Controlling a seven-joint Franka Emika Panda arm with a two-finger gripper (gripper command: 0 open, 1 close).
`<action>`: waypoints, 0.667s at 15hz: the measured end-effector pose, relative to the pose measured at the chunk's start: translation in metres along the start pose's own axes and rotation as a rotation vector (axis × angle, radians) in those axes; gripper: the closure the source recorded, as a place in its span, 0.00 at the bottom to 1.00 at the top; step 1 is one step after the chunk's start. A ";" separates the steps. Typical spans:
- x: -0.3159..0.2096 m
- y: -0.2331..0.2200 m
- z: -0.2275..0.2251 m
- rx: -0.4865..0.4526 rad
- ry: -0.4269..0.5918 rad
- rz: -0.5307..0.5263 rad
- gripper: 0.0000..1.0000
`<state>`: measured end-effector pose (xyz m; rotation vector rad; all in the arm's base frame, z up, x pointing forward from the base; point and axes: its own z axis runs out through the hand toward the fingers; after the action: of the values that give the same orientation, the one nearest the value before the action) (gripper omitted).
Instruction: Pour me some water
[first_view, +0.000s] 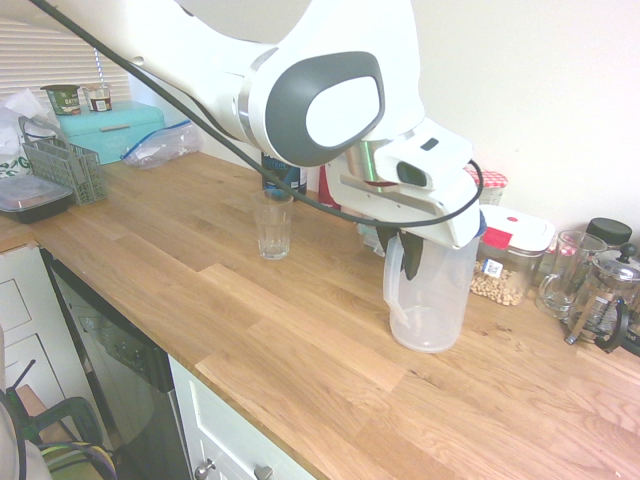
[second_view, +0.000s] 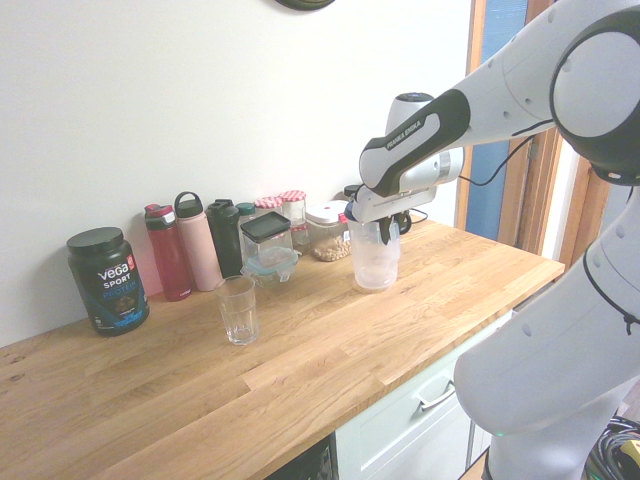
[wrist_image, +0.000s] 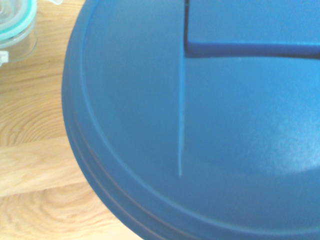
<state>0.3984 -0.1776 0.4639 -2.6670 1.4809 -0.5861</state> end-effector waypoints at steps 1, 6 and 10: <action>0.003 0.001 0.004 0.007 -0.005 0.001 1.00; 0.016 0.006 0.011 0.037 -0.033 -0.013 0.00; 0.018 0.004 0.008 0.029 -0.031 -0.029 0.00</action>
<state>0.4061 -0.1962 0.4611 -2.6670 1.4174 -0.5602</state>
